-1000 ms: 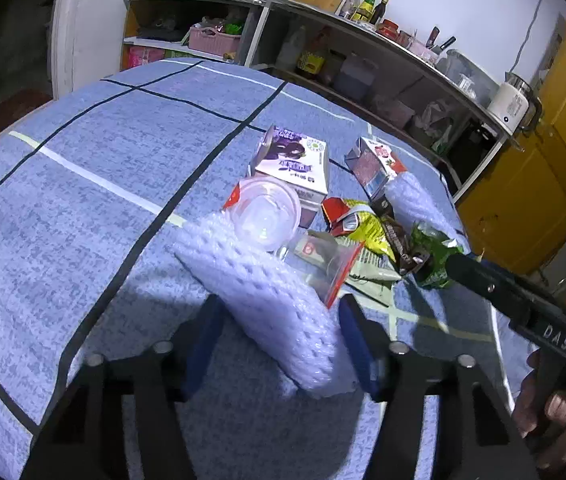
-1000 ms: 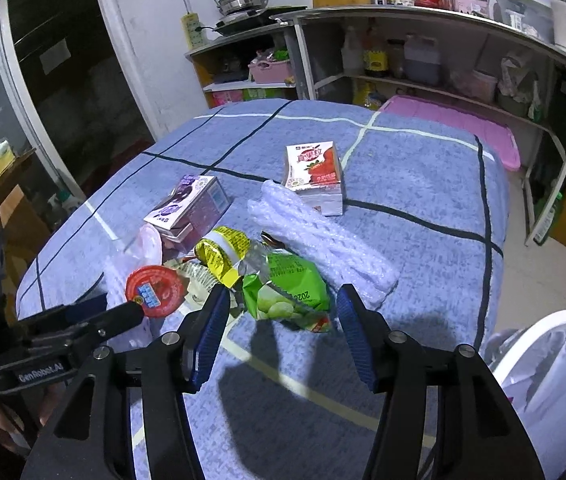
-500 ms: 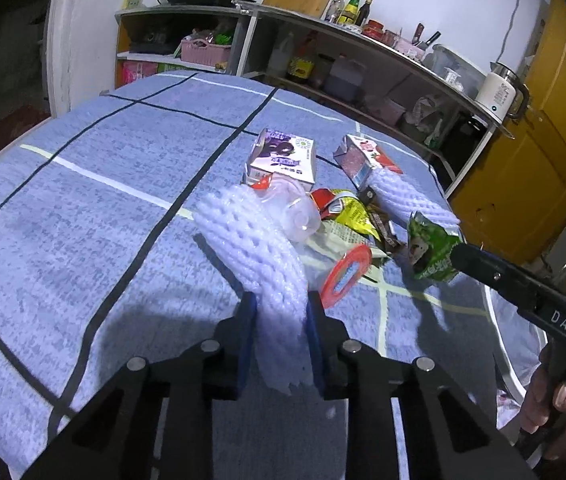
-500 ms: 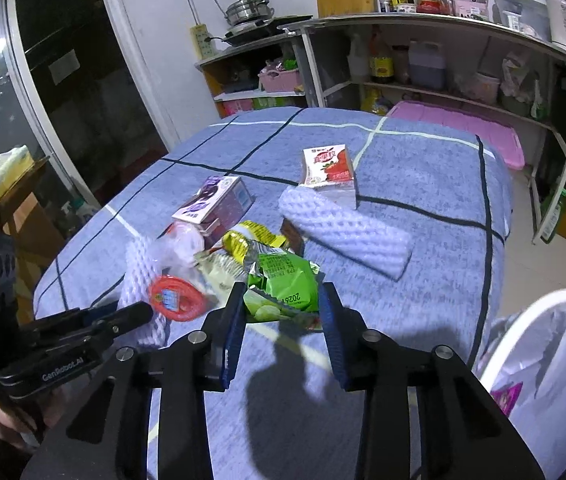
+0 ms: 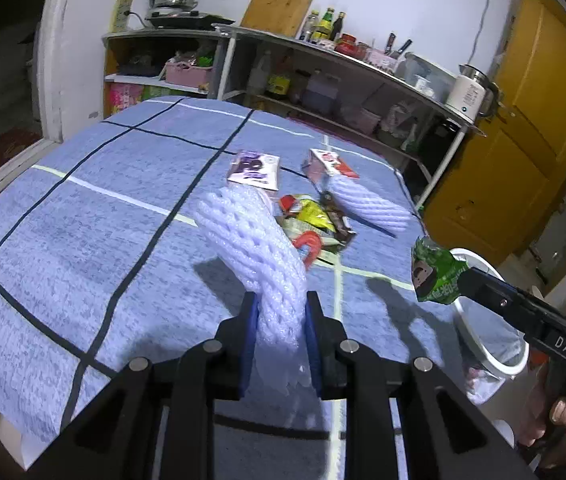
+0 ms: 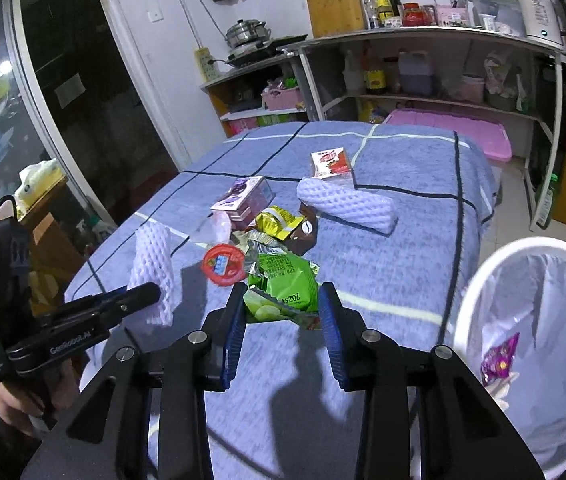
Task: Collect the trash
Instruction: 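Carry both items over the trash bin and open both tools to drop them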
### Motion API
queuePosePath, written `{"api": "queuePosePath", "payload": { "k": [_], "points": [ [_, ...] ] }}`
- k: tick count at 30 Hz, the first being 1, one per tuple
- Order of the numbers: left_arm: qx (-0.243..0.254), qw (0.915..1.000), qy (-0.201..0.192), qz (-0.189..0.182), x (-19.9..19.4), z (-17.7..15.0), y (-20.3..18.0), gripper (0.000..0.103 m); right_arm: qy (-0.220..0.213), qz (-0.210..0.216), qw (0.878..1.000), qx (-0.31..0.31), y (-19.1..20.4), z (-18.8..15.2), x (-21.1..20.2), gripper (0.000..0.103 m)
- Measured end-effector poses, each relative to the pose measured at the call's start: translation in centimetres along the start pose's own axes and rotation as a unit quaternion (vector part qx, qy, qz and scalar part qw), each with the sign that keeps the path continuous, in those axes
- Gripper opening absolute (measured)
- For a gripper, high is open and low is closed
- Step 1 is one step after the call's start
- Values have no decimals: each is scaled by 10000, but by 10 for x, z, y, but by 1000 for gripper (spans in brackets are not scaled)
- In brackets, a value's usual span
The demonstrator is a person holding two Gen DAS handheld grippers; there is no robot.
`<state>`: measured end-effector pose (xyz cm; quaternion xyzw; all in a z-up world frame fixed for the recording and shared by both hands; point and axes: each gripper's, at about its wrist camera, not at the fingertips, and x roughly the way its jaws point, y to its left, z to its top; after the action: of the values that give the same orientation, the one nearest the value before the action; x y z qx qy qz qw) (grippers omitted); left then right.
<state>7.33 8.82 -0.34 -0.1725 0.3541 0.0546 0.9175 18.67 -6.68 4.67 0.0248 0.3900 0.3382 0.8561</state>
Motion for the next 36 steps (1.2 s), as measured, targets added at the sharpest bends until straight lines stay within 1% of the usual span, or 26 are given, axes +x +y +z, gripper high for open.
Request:
{"api": "queuePosePath", "payload": {
  "k": [7, 15, 24, 36],
  "points": [
    [310, 9991, 32, -275, -10, -4, -26, 24, -141, -81, 9998, 126, -2, -16, -29, 37],
    [662, 9961, 160, -566, -6, -6, -59, 24, -290, -279, 9986, 333, -19, -29, -56, 37],
    [1081, 9891, 330, -944, 8, -6, -106, 24, -449, -572, 9953, 635, -52, -37, -82, 37],
    [1570, 9758, 558, -1415, 33, -5, -166, 24, -564, -1020, 9869, 1118, -103, -52, -106, 37]
  ]
}}
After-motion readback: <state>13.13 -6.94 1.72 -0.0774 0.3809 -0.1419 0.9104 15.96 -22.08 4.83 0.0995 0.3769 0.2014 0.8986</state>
